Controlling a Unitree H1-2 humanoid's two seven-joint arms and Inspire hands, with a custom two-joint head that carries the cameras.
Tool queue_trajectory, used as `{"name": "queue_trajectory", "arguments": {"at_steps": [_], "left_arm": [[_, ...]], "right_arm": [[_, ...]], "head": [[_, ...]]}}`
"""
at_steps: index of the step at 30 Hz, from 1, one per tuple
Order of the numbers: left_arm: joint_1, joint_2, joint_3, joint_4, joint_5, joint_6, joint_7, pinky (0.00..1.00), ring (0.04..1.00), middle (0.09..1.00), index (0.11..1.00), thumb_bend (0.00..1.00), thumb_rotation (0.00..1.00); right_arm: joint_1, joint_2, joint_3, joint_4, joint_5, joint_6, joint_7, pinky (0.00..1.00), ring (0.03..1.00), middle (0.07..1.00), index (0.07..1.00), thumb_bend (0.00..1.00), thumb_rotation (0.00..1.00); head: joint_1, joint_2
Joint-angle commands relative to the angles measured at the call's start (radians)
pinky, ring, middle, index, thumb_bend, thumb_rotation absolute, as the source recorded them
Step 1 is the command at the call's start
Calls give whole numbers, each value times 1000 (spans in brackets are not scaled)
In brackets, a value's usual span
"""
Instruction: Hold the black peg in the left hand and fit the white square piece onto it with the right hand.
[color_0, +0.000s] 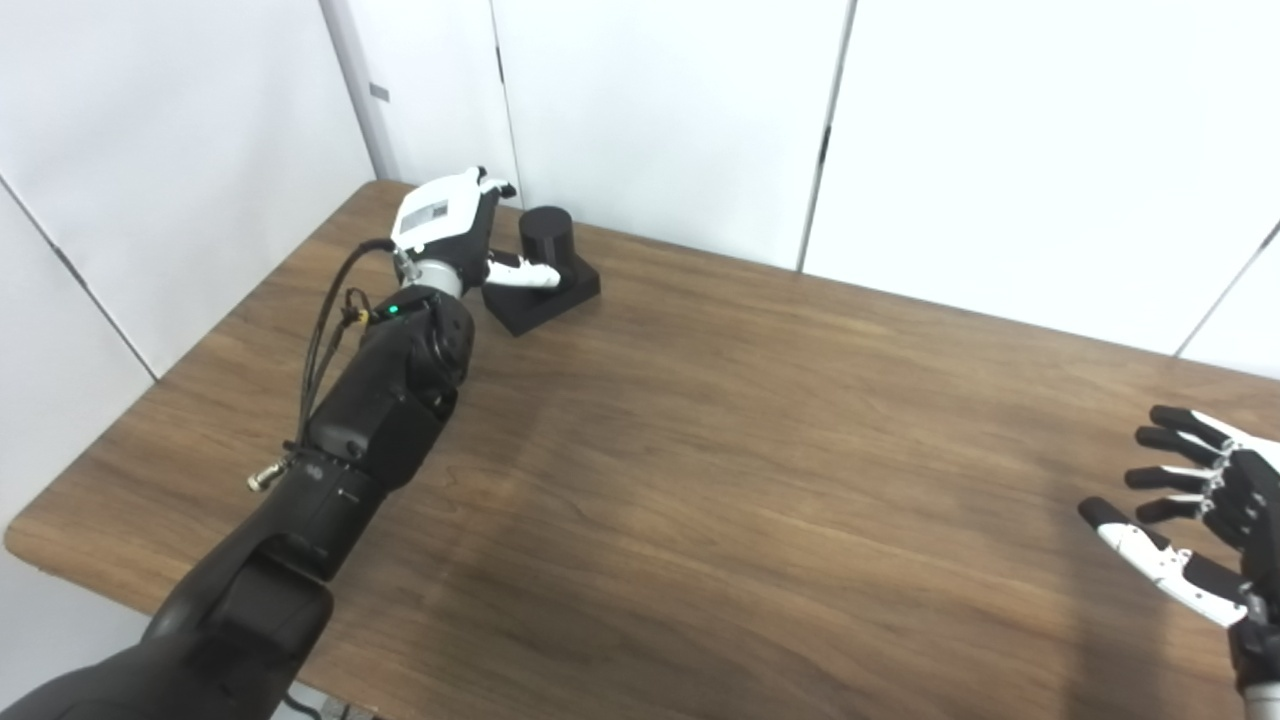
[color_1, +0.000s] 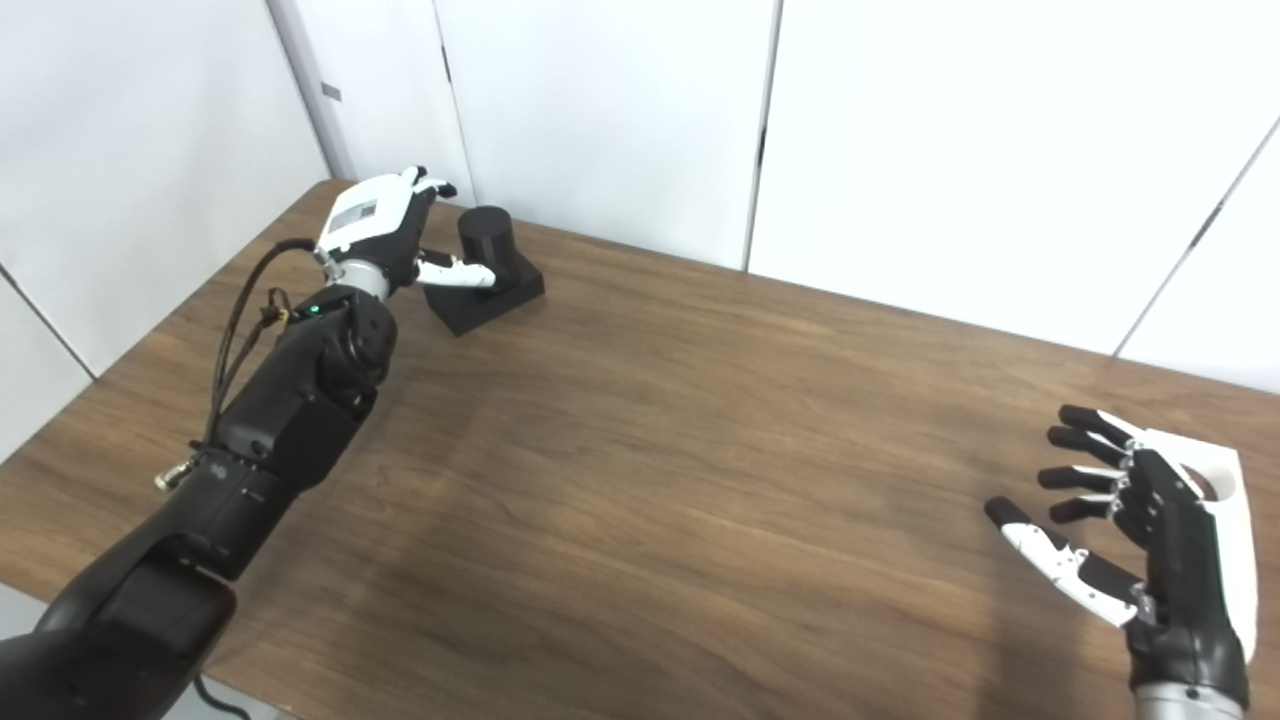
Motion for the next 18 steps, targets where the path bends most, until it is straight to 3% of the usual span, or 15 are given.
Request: {"name": "queue_trajectory", "arguments": {"at_steps": [1, 14, 18], "left_arm": [[-51, 37, 5, -1, 25, 3, 14, 993, 1000, 1000, 864, 965, 472], [-61, 48, -19, 73, 15, 0, 13, 985, 1000, 1000, 872, 977, 519], [-67, 33, -2, 93, 8, 3, -2, 972, 1000, 1000, 869, 971, 486]], "right_arm": [[-25, -4, -7, -38, -2, -24, -6, 432, 573, 697, 725, 510, 0], [-21, 0, -4, -49, -5, -10, -2, 443, 580, 705, 733, 506, 0], [-22, 2, -3, -46, -6, -11, -3, 450, 589, 709, 735, 507, 0]], "head": [[2, 3], [-4, 10], [-8, 12]]}}
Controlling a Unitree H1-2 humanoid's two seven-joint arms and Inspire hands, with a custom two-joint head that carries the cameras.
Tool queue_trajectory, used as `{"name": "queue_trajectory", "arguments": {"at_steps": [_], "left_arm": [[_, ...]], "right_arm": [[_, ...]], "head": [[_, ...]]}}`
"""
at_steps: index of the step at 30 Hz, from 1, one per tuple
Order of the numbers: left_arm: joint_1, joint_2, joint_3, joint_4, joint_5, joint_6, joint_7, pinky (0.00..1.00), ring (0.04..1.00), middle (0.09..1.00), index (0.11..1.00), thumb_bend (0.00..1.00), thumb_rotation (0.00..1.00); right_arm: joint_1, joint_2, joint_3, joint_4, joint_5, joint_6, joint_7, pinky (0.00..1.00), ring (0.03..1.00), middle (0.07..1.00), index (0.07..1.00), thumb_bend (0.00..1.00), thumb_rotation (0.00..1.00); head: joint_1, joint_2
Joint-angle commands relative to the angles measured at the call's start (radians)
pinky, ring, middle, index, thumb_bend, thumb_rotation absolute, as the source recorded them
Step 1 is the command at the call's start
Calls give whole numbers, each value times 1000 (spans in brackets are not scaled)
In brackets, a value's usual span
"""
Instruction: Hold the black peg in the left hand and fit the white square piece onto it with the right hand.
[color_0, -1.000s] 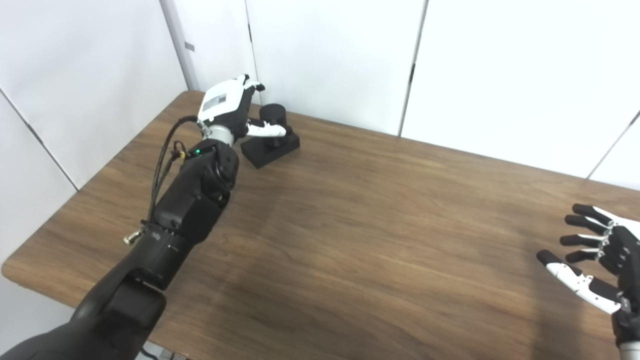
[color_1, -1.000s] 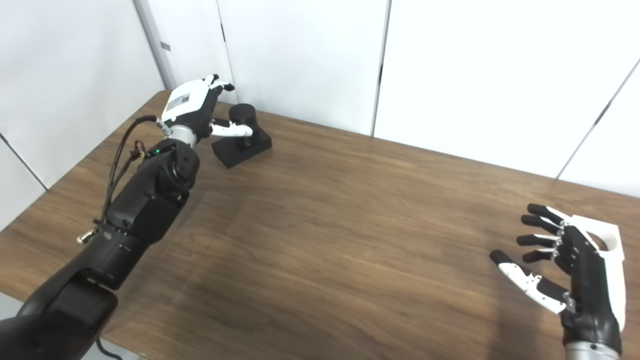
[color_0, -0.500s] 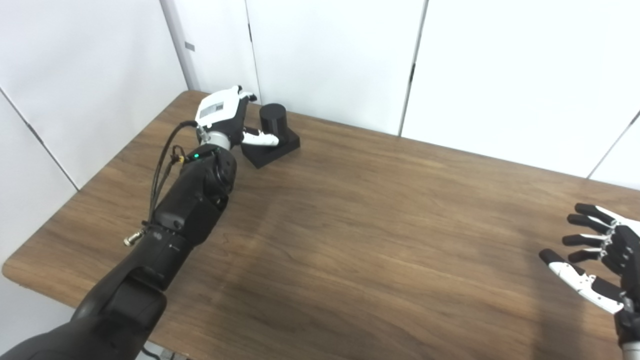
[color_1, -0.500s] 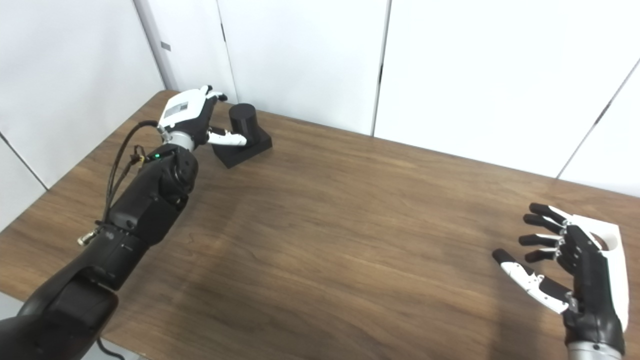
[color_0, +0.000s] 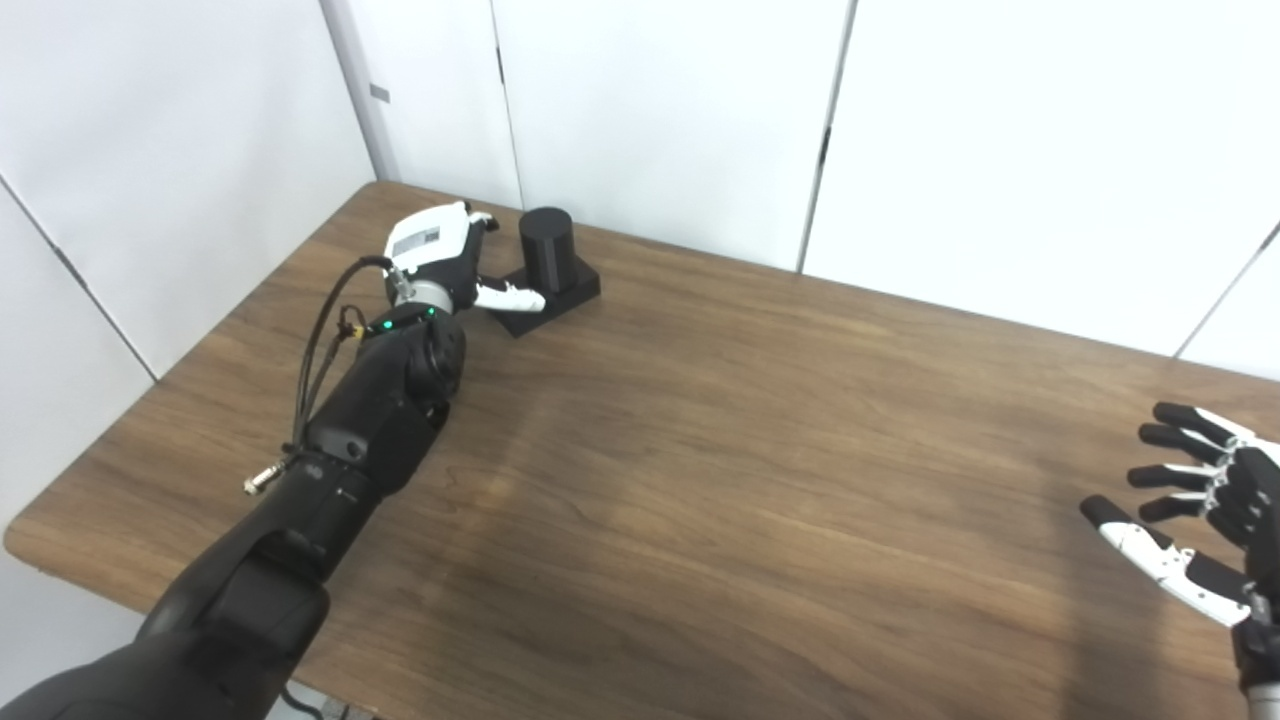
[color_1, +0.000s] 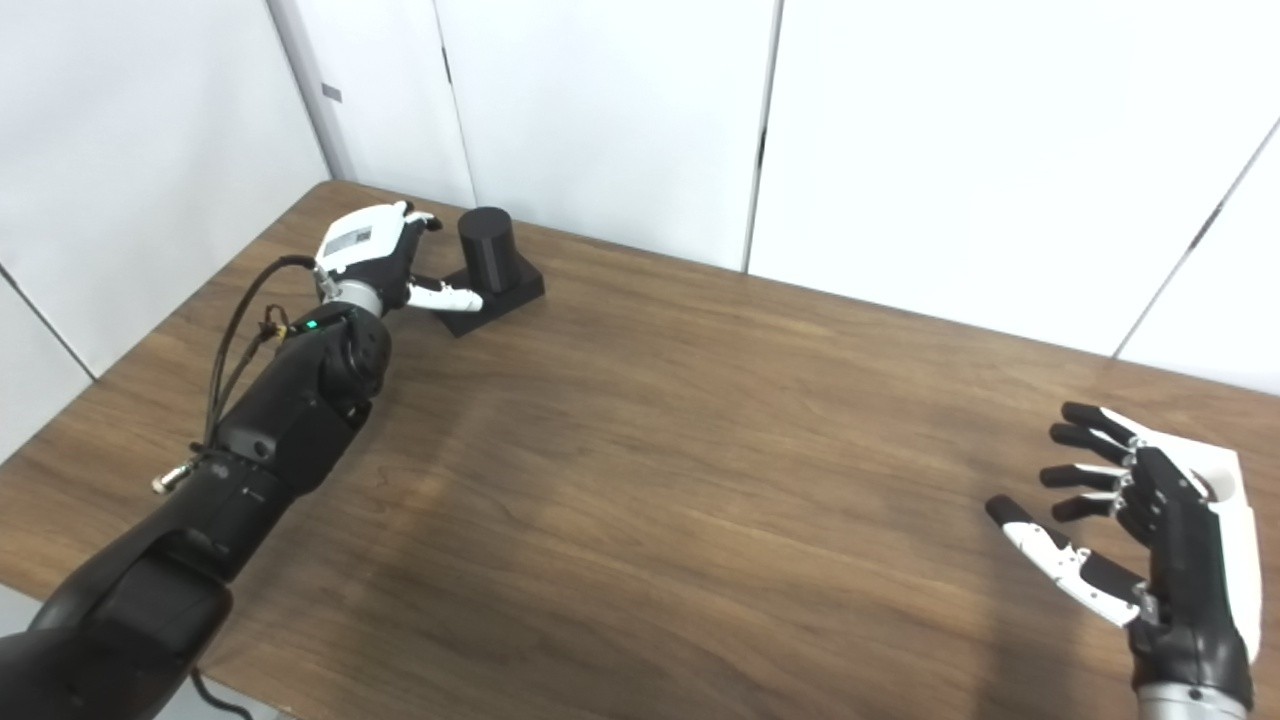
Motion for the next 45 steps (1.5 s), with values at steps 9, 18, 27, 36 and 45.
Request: {"name": "queue_trajectory", "arguments": {"at_steps": [9, 18, 27, 36, 45], "left_arm": [[-51, 10, 21, 6, 2, 3, -31, 957, 1000, 1000, 865, 955, 519], [-50, -2, 3, 22, -33, 1, -22, 951, 1000, 1000, 853, 972, 525], [-50, -9, -19, 35, -53, -1, -15, 948, 1000, 997, 841, 942, 503], [-68, -17, -28, 98, -74, -28, 17, 926, 1000, 960, 795, 878, 435], [-98, -5, -47, 190, -92, -49, 51, 891, 986, 933, 746, 815, 382]], "right_arm": [[-23, 3, -2, -33, -3, -15, -3, 449, 588, 707, 726, 500, 0], [-23, -1, -4, -33, 0, -18, -2, 449, 592, 704, 714, 502, 0], [-21, 0, -7, -30, 3, -21, -5, 448, 587, 704, 713, 504, 0], [-22, -1, -9, -25, 2, -24, -7, 454, 590, 705, 715, 504, 0], [-15, -1, -10, -30, -2, -30, -10, 430, 570, 692, 705, 507, 0]], "head": [[-6, 5], [-7, 9], [-11, 12], [-18, 15], [-22, 19]]}}
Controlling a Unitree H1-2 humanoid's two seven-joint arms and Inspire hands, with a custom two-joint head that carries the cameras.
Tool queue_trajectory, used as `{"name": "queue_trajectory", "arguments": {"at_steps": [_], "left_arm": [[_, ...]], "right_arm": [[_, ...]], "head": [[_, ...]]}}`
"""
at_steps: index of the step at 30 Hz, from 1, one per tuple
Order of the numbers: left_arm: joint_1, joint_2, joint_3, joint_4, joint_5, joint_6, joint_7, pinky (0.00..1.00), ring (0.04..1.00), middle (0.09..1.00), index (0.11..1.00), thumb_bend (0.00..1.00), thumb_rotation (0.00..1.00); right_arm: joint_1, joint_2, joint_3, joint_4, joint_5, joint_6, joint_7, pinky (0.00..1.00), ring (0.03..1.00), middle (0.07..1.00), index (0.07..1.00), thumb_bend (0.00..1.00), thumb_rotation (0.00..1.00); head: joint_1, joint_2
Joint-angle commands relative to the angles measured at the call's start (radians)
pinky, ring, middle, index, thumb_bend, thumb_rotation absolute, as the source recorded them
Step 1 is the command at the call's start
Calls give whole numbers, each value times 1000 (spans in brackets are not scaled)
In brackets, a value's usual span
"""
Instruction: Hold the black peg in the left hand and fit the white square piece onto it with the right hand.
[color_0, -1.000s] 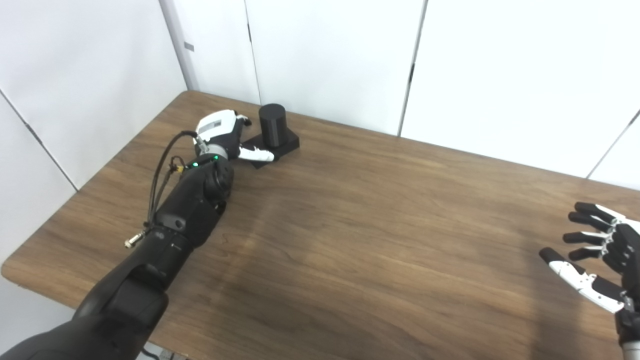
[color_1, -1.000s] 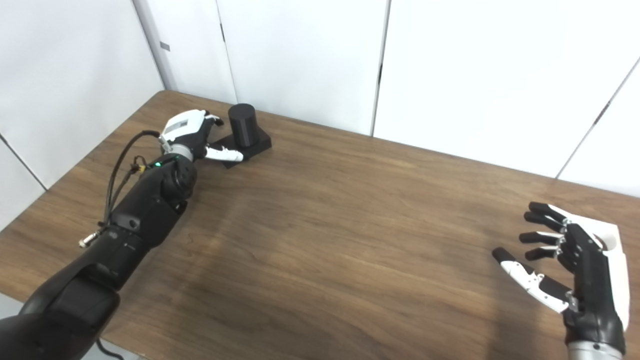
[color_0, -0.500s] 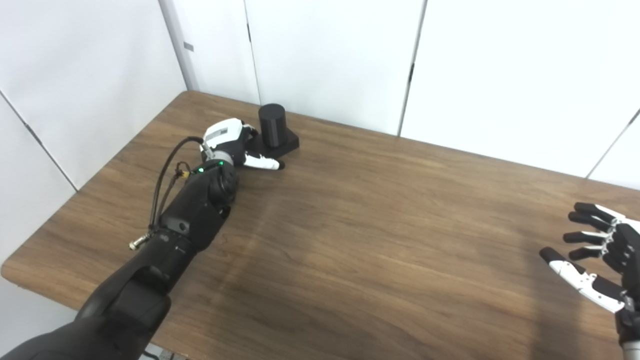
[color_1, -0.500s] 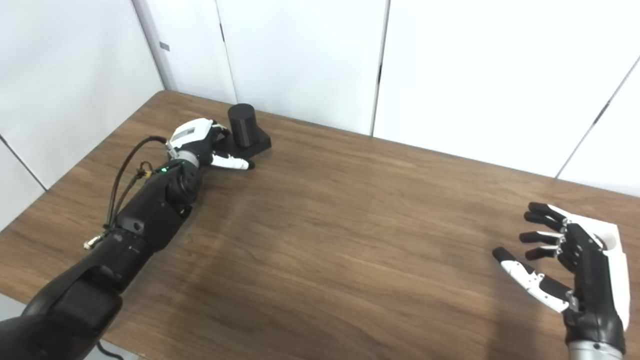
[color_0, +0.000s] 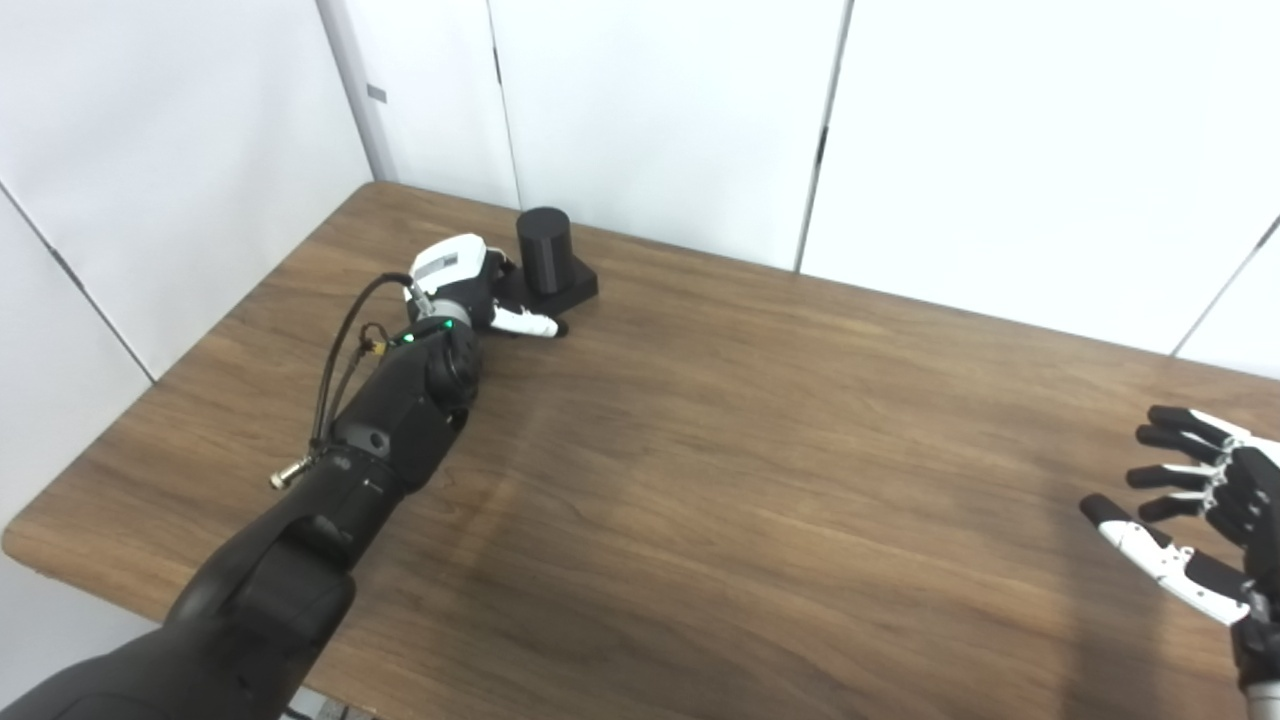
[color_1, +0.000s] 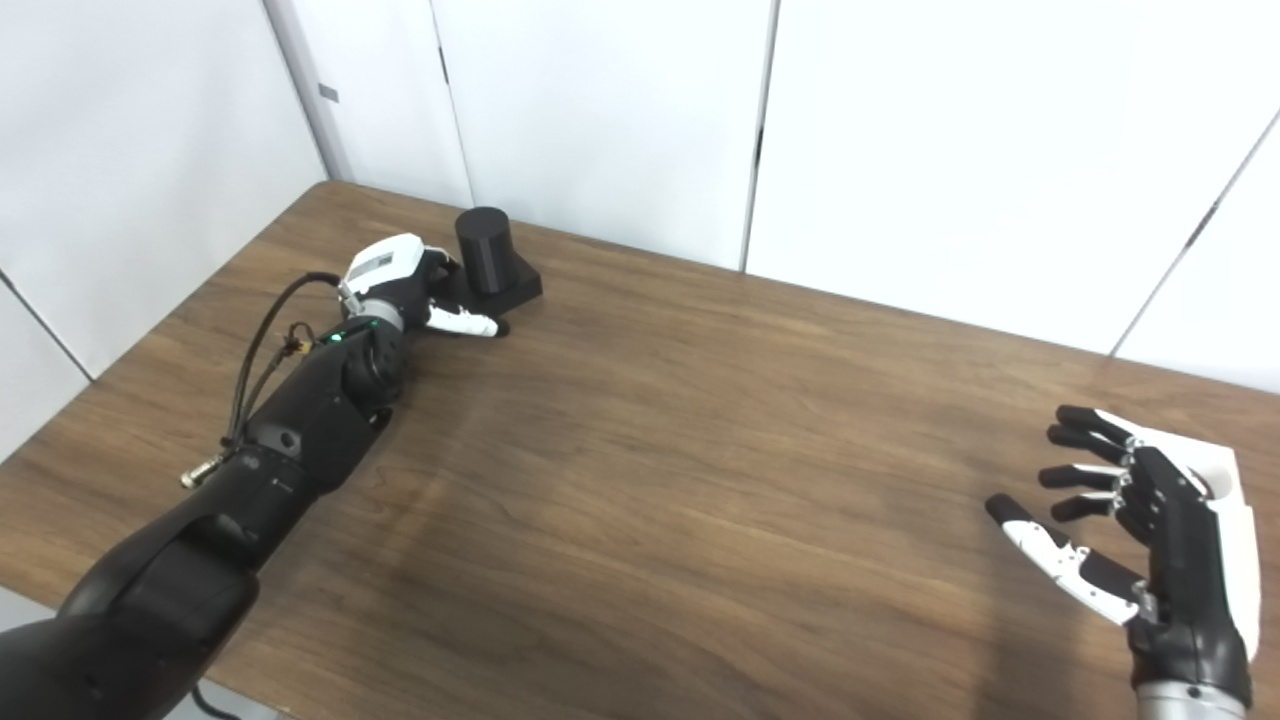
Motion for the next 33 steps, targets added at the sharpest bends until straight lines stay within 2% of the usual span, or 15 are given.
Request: {"name": "queue_trajectory", "arguments": {"at_steps": [1, 8, 13, 14, 15, 16, 28, 33], "left_arm": [[-46, 31, -2, 20, -6, -8, 12, 894, 987, 932, 742, 810, 377], [-45, 44, 0, 30, -27, -51, 29, 854, 967, 906, 669, 796, 330], [-39, 49, -1, 19, -45, -61, 26, 835, 953, 880, 571, 772, 262], [-38, 51, -2, 16, -49, -64, 22, 833, 953, 877, 532, 648, 174], [-36, 52, -2, 14, -53, -68, 19, 830, 953, 870, 507, 572, 118], [-34, 54, -3, 11, -60, -75, 11, 825, 949, 863, 498, 547, 98], [0, 61, -46, -12, -74, -89, -22, 804, 907, 838, 488, 518, 74], [22, 57, -49, -33, -106, -139, -34, 876, 928, 847, 484, 523, 69]], "right_arm": [[-17, -1, -7, -30, -3, -30, -10, 429, 567, 691, 705, 506, 0], [-18, -2, -10, -27, 0, -33, -10, 434, 562, 691, 706, 509, 0], [-19, -2, -12, -21, 2, -36, -10, 444, 569, 693, 705, 508, 0], [-19, -3, -12, -21, 5, -37, -9, 441, 565, 692, 704, 509, 0], [-19, -3, -13, -20, 6, -38, -8, 439, 560, 693, 704, 507, 0], [-19, -5, -12, -20, 4, -38, -8, 439, 559, 694, 704, 505, 0], [-18, -6, -17, -24, 14, -26, -3, 453, 569, 705, 709, 491, 0], [-20, -6, -16, -23, 6, -25, -6, 454, 571, 707, 706, 490, 0]], "head": [[1, 1], [4, 6], [4, 9], [6, 10], [6, 10], [6, 10], [4, 16], [-1, 18]]}}
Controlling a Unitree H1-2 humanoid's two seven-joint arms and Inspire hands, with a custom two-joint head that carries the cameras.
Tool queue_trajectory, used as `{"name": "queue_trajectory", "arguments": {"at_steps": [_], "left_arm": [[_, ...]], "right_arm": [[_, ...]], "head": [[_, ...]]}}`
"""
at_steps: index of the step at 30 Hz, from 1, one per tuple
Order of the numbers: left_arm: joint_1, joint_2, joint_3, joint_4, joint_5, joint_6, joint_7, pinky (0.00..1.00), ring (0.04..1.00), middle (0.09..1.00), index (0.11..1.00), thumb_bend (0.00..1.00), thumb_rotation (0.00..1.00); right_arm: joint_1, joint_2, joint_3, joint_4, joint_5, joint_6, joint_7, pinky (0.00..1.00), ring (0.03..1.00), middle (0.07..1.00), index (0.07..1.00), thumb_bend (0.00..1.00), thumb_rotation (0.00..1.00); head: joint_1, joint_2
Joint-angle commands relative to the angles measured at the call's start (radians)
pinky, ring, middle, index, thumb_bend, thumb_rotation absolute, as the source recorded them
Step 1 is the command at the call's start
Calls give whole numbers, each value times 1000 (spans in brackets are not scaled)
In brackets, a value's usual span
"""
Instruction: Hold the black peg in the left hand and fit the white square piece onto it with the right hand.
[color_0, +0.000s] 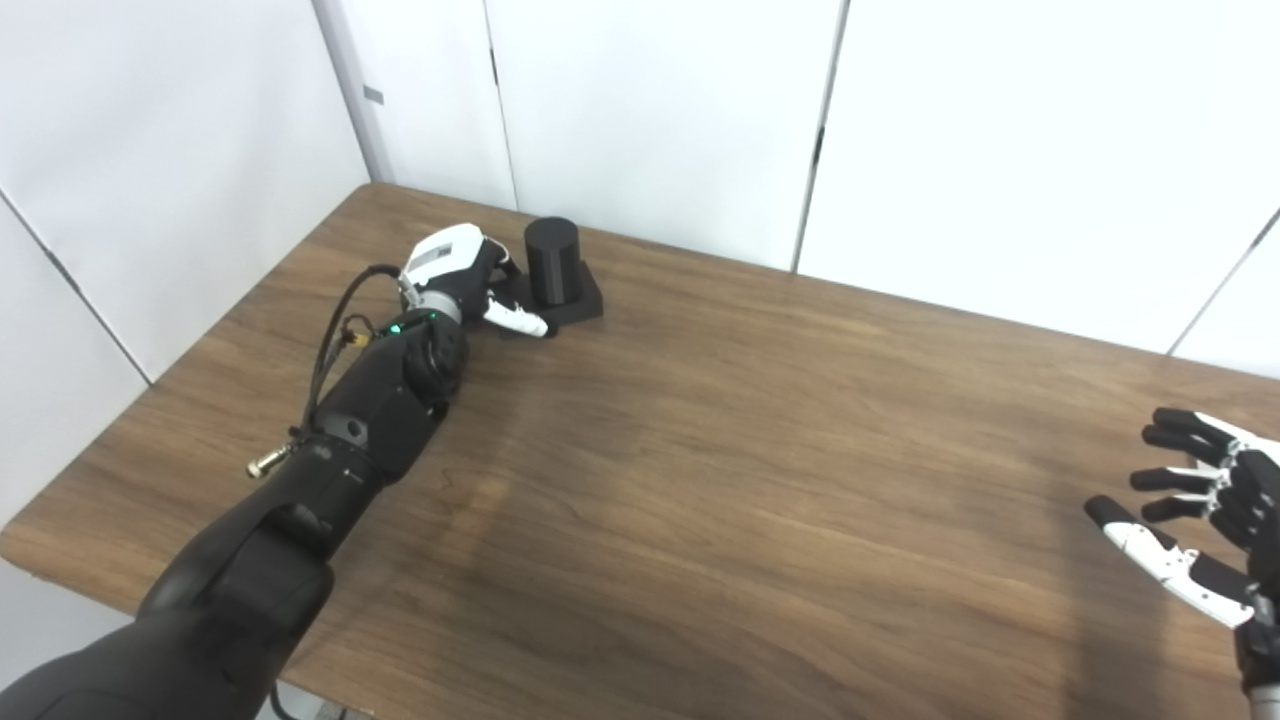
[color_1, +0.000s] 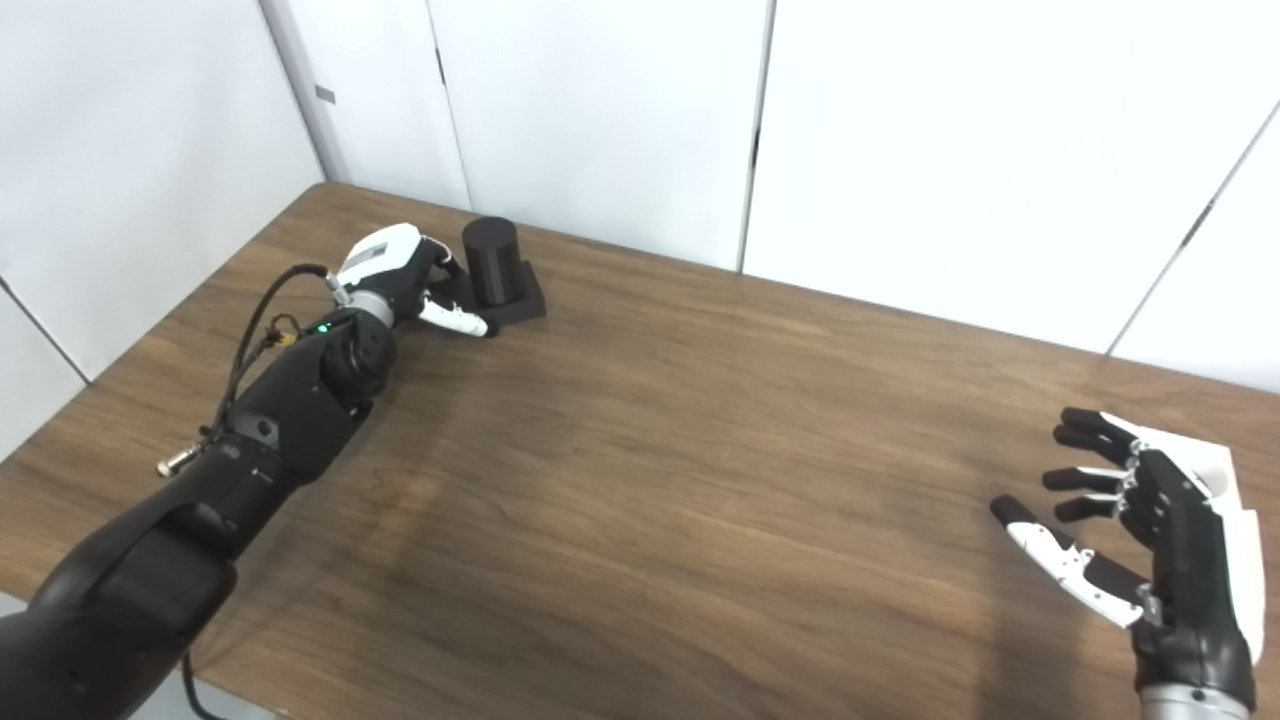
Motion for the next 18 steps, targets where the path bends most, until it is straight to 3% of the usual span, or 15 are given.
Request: {"name": "queue_trajectory", "arguments": {"at_steps": [1, 13, 18], "left_arm": [[15, 9, -21, -28, -18, -55, -40, 901, 938, 856, 484, 523, 67], [73, -16, -66, -167, -51, -177, -63, 926, 978, 890, 485, 523, 61], [71, -6, -98, -248, -57, -185, -131, 976, 999, 916, 486, 524, 62]], "right_arm": [[-24, -4, -6, -23, -2, -24, -6, 455, 569, 705, 705, 494, 0], [-24, -4, -1, -25, -19, -19, -5, 446, 570, 707, 713, 488, 0], [-26, -3, -1, -15, -14, -33, -7, 444, 564, 702, 711, 490, 0]], "head": [[1, 1], [-8, 4], [-13, 4]]}}
